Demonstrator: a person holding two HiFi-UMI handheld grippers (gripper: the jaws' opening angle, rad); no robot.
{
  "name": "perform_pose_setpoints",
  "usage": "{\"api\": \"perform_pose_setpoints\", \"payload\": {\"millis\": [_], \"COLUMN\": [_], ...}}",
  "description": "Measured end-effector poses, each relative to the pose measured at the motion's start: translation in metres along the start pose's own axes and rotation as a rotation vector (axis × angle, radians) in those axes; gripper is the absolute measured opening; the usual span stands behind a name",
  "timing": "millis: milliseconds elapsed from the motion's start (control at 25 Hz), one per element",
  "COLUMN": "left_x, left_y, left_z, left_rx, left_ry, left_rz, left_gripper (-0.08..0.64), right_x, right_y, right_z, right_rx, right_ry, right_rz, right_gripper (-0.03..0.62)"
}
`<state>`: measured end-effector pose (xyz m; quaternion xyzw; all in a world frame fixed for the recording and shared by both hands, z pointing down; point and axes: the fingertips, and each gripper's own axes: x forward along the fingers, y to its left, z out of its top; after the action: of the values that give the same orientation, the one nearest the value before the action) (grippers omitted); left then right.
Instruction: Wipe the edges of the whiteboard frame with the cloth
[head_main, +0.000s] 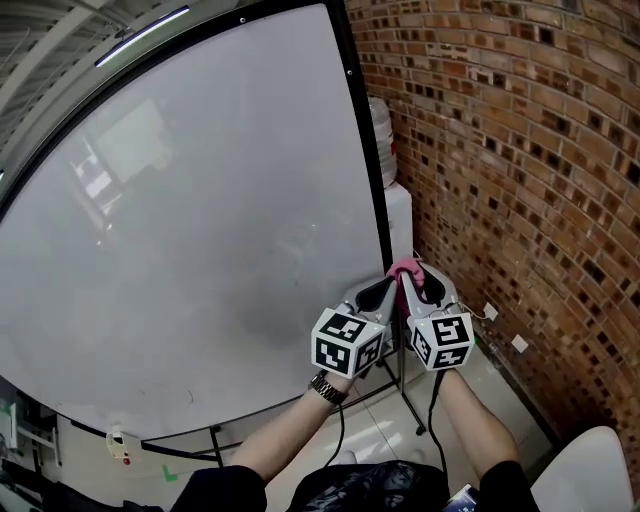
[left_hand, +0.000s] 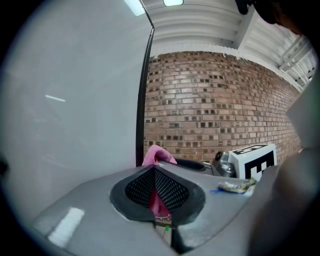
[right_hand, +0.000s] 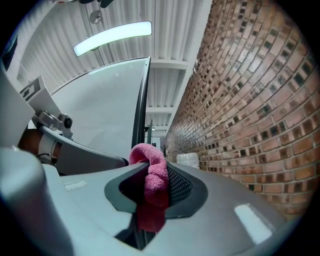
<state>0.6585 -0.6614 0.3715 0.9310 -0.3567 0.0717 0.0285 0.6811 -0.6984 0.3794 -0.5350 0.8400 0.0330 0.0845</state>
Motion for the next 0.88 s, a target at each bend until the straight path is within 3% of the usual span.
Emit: {"api": "perform_pose_setpoints", "payload": {"millis": [240, 440, 880], "left_x": [-0.007, -0.02, -0.03], "left_y": [-0.003, -0.012, -0.02], "left_z": [0.061, 0.131, 0.247], "left_rx": [0.055, 0.14, 0.321], "left_ry": [-0.012, -0.066, -0.161], "left_rz": [-0.035, -0.058, 0.027], "left_gripper": [0.003, 0.003, 0.003], "right_x": [0.018, 0.031, 0.053], "right_y": [0.0, 0.007, 0.008], "right_z": [0.071, 0.145, 0.267], "right_rx": [-0.01, -0.086, -0.219], "right_ry": [-0.101, -0.176, -0.277], "right_rz": [0.047, 0.082, 0.131], "right_gripper": [0.083, 0.083, 0.083]}}
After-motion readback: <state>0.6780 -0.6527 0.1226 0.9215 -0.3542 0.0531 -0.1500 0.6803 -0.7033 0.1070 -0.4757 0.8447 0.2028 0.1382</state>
